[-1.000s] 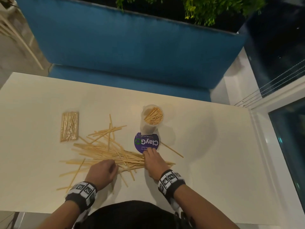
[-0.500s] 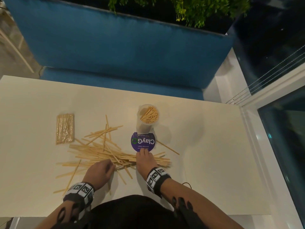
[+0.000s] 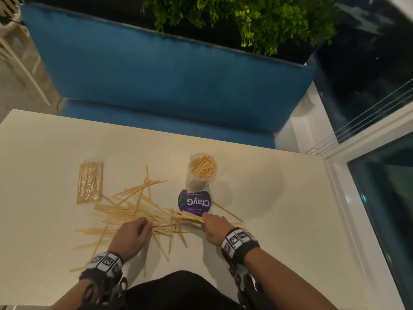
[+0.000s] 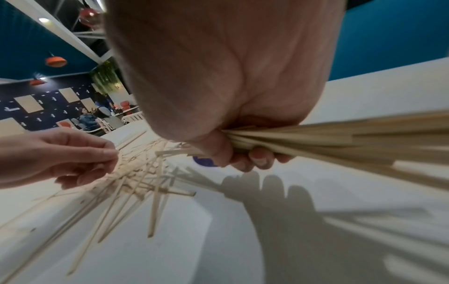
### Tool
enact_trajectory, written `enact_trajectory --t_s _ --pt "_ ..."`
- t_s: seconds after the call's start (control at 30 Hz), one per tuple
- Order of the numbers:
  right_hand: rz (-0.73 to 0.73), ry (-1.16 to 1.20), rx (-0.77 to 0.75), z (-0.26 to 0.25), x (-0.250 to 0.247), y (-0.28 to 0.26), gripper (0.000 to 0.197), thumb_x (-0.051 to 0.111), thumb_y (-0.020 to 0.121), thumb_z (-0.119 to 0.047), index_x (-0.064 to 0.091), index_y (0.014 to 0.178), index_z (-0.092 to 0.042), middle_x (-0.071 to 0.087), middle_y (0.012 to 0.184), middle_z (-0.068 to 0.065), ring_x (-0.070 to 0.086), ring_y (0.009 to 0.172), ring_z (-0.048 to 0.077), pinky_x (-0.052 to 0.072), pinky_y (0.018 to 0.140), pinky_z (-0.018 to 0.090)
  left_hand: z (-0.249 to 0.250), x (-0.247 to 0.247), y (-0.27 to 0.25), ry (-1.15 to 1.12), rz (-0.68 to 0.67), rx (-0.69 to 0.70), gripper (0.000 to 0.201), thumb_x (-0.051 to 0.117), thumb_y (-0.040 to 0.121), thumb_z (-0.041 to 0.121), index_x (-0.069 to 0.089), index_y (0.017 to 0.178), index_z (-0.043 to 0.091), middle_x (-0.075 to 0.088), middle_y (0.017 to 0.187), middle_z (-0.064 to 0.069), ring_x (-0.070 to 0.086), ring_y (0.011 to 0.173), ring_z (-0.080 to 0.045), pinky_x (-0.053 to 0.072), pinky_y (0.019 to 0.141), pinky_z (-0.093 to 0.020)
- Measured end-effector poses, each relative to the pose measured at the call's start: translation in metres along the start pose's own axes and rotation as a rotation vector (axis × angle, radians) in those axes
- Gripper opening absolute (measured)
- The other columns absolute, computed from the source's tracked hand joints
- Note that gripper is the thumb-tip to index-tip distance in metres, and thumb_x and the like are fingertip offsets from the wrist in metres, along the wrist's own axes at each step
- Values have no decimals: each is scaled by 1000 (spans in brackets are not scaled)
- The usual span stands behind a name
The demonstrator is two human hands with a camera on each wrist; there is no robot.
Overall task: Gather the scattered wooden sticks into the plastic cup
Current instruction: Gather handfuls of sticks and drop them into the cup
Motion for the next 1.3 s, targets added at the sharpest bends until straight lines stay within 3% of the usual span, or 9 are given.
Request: enact_trajectory --t_s 0.13,0.23,0.37,0.47,0.57,0.73,0.97,1.1,1.3 --pt "-15 170 -56 9 -11 -5 21 51 102 -22 46 119 -12 63 117 18 61 99 35 53 88 49 29 -12 17 -125 123 18 7 56 102 28 61 97 27 64 87 8 59 76 -8 44 65 -28" --pt "49 225 -81 10 -25 -9 18 47 103 -22 46 117 -11 64 112 19 62 95 36 53 84 48 48 -8 35 -245 89 -32 24 55 102 30 58 126 25 62 111 7 59 97 -3 46 74 -24" --pt "116 307 -119 4 -43 -9 14 44 104 -28 46 112 -17 65 108 16 63 92 33 53 85 51 72 3 49 -442 -3 -108 38 51 104 36 53 140 26 64 126 3 61 114 -14 51 96 -36" --pt "118 302 -139 -5 -49 -9 12 46 104 -31 45 109 -20 65 103 15 62 89 33 54 83 51 82 6 57 -760 41 -226 55 41 98 60 53 138 24 67 126 -1 66 112 -20 55 93 -42" --pt "138 251 -158 -17 -53 -6 21 50 104 -36 51 115 -18 68 108 13 64 94 33 54 84 48 85 7 66 -1037 111 -340 49 35 107 49 56 130 11 73 113 -10 73 102 -26 57 90 -47" --pt "258 82 -84 -32 -71 5 41 54 97 -58 66 112 -22 71 101 9 67 88 30 55 74 39 81 21 66 -930 84 -467 42 36 107 23 71 106 0 79 91 -15 76 89 -33 59 89 -48" --pt "208 34 28 -42 -71 18 30 62 95 -39 70 103 -12 72 101 10 68 90 30 51 73 36 75 20 58 -985 121 -605 45 43 107 28 73 93 -2 77 85 -20 76 79 -34 61 61 -37" --pt "180 156 85 -32 -72 16 31 51 96 -41 69 100 -17 71 103 9 68 94 31 56 82 40 80 19 57 -1074 -47 -500 21 59 98 9 68 109 -7 76 97 -25 75 83 -36 63 79 -48" --pt "154 89 73 -30 -68 18 25 51 96 -31 68 99 -14 71 102 9 66 85 29 59 80 41 75 22 47 -1171 -191 -418 38 76 82 -1 64 118 -8 74 108 -27 74 96 -36 63 85 -34"
Point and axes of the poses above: each hand's wrist, its own y-axis towards the middle knuckle, its own x-axis out of the palm, z = x × y, the point moved 8 cm from there along y, towards the middle knuckle
